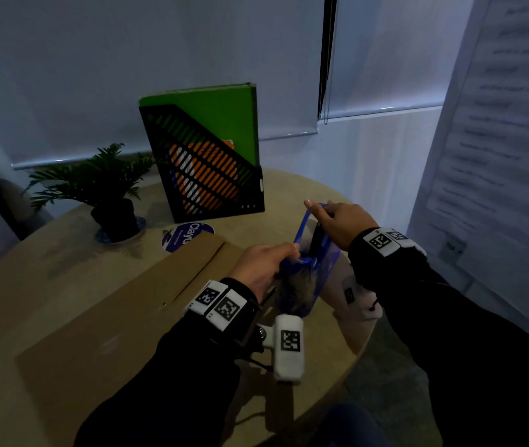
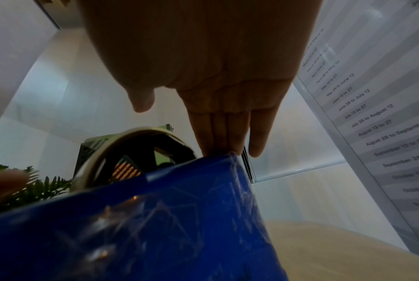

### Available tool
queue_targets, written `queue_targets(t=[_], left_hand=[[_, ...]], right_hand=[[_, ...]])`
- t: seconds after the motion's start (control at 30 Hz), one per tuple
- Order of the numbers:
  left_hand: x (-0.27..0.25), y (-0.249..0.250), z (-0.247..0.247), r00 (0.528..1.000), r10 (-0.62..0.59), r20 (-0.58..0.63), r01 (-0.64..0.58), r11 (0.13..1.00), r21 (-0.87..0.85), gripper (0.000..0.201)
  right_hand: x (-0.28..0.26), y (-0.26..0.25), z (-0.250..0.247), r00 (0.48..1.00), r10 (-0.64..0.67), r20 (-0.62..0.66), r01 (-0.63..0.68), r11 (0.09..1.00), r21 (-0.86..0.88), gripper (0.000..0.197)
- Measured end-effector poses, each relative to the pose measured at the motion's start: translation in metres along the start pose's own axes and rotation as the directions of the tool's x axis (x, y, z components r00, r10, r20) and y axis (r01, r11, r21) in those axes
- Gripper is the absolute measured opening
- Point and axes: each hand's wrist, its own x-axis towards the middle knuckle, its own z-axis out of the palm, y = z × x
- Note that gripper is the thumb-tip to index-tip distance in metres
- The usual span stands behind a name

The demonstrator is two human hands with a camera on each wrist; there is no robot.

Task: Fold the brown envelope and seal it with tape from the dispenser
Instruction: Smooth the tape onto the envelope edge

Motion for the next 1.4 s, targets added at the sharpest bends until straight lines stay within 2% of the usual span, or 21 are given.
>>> queue_targets(t=[0.27,0.53,0.77,1.0,1.1,1.23,1.4], left_hand=[[-0.004,-0.011,-0.006,0.999,0.012,0.030,-0.012,1.000,0.017,0.020],[-0.004,-0.021,-0.009,0.999,0.027,0.044,-0.026,0.999,-0.035,0.029],[-0.006,-0.027,-0.010,0.997,0.048,0.060,-0.048,0.999,-0.010,0.017],[-0.009,-0.026,-0.013,0.991,0.112,0.070,-0.118,0.989,0.092,0.042],[-0.007,-0.026,-0.014,0.992,0.103,0.071,-0.108,0.991,0.078,0.037],[-0.006,-0.023,-0.013,0.993,0.067,0.100,-0.064,0.998,-0.025,0.018],[-0.006,-0.022,-0.014,0.991,0.055,0.119,-0.055,0.998,-0.002,0.025]], right_hand=[[0.003,0.000,0.002,0.999,0.033,0.018,-0.032,0.999,-0.028,0.083],[0.005,0.002,0.003,0.999,0.037,0.021,-0.036,0.999,-0.037,0.083],[0.003,0.001,0.001,0.999,0.031,0.038,-0.030,0.999,-0.037,0.083],[0.004,0.001,0.002,0.999,0.023,0.036,-0.021,0.999,-0.046,0.084],[0.005,0.002,0.003,0.999,0.015,0.030,-0.013,0.998,-0.054,0.085],[0.007,0.003,0.004,0.999,0.020,0.030,-0.018,0.998,-0.067,0.086],[0.007,0.003,0.005,0.999,0.020,0.027,-0.018,0.997,-0.072,0.086]])
